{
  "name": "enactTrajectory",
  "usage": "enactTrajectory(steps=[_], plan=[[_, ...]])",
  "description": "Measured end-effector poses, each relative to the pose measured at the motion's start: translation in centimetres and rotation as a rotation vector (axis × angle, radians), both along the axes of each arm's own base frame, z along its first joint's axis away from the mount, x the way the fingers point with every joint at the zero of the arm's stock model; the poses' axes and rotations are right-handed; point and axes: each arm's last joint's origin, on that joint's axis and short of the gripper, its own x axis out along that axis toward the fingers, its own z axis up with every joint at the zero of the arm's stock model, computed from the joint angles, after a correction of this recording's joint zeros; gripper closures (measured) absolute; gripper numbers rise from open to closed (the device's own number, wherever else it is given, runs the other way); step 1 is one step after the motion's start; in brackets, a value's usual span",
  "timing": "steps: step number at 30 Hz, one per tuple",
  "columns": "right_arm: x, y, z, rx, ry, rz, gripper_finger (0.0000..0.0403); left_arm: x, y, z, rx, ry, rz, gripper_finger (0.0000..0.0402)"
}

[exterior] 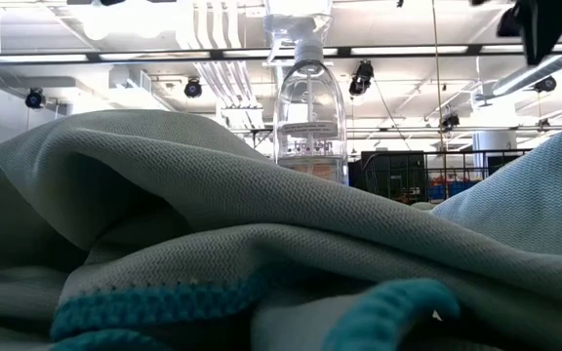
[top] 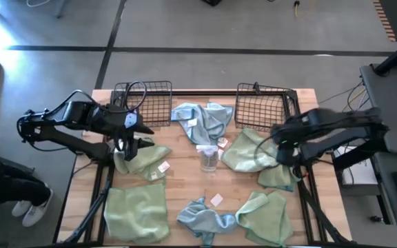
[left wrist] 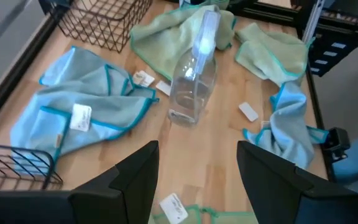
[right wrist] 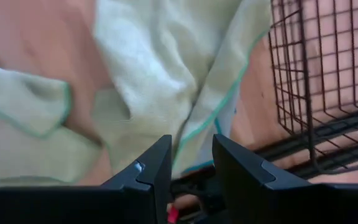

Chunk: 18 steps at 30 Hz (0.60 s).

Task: Sort microfiber towel by color & place in baskets
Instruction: Put the green towel into the right wire basket

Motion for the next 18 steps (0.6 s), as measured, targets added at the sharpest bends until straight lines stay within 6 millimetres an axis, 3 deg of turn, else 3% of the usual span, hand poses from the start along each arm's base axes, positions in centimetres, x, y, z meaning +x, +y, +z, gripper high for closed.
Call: enactTrajectory(steps=[18], plan=[[4.4,1.0,-6.7,0.107,0.303,0.006,0.0291,-0.2,0.0,1.2,0.161,-0.029,-0.127,0.0201]])
